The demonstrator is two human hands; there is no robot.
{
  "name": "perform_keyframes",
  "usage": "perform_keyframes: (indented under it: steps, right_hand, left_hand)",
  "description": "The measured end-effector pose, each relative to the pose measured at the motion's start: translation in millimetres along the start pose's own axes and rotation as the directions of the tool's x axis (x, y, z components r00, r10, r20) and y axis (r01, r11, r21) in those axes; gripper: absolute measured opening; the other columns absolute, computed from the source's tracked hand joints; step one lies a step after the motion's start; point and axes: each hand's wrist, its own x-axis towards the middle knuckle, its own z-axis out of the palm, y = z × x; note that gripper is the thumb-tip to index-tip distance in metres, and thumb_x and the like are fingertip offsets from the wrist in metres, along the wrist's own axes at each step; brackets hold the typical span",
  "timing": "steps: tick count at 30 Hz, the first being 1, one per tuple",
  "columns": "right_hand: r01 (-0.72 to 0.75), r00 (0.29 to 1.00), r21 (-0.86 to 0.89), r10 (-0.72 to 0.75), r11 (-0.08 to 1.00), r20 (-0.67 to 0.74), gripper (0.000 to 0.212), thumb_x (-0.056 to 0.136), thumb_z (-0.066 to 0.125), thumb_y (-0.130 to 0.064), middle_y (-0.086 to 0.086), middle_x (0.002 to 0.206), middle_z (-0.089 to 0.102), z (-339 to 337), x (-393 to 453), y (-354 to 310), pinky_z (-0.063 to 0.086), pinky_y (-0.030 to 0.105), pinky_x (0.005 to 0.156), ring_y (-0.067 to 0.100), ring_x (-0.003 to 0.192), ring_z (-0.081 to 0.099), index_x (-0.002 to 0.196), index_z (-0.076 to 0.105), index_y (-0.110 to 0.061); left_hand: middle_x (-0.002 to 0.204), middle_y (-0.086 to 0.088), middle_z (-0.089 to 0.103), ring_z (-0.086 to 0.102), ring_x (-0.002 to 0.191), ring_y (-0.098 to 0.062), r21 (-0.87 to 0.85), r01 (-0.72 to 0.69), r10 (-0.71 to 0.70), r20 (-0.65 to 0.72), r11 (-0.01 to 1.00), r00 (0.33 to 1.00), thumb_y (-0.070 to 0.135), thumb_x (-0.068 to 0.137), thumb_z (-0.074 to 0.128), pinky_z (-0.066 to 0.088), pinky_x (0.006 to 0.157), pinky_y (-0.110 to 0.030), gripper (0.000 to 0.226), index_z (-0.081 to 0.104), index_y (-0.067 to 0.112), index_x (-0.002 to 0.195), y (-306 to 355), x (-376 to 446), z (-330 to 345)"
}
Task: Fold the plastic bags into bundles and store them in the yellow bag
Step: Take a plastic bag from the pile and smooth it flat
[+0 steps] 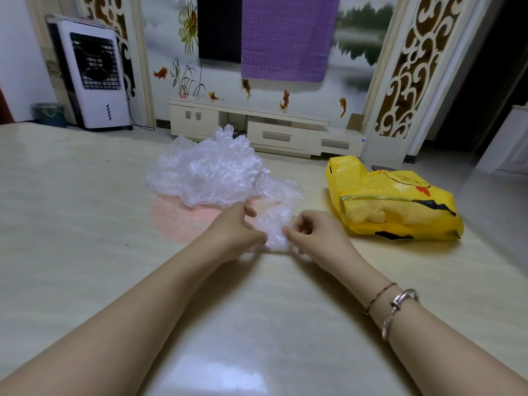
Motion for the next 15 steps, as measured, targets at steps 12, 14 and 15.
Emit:
perform_keyframes:
  steps: [12, 14, 15]
  right_hand:
    - [0.401, 0.899, -0.197, -0.341, 0.895, 0.276, 0.047, 0.072, 0.045, -0.047, -0.020, 0.114, 0.053, -11.8, -16.7, -3.9, 0.036, 0.030, 0.100, 0.009, 0.111, 0.040, 0.115, 0.056, -0.032]
    - [0.362, 0.909, -0.201, -0.296, 0.910, 0.293, 0.045, 0.071, 0.046, -0.048, -0.020, 0.111, 0.056, -10.7, -16.3, -3.3, 0.038, 0.032, 0.098, 0.005, 0.108, 0.040, 0.113, 0.056, -0.034]
    - [0.345, 0.915, -0.185, -0.286, 0.920, 0.285, 0.040, 0.073, 0.049, -0.044, -0.019, 0.109, 0.058, -10.2, -15.5, -2.8, 0.038, 0.031, 0.096, 0.004, 0.105, 0.041, 0.111, 0.056, -0.035]
  left_hand:
    - [0.099, -0.009, 0.069, 0.057, 0.060, -0.014, -0.092, 0.045, -0.048, -0.032, 0.995, 0.998, 0.018, 0.081, 0.072, 0.041, 0.053, -0.022, 0.053, 0.048, 0.017, 0.128, 0.4, 1.1, -3.3]
    - [0.086, -0.006, 0.067, 0.059, 0.062, -0.014, -0.162, 0.064, -0.068, -0.015, 0.985, 0.998, 0.020, 0.080, 0.075, 0.045, 0.057, -0.024, 0.051, 0.051, 0.018, 0.125, -0.6, 2.0, -8.0]
    - [0.079, -0.004, 0.063, 0.059, 0.063, -0.013, -0.196, 0.072, -0.073, 0.001, 0.978, 0.997, 0.021, 0.079, 0.076, 0.047, 0.060, -0.025, 0.051, 0.053, 0.019, 0.124, -0.5, 1.8, -10.3]
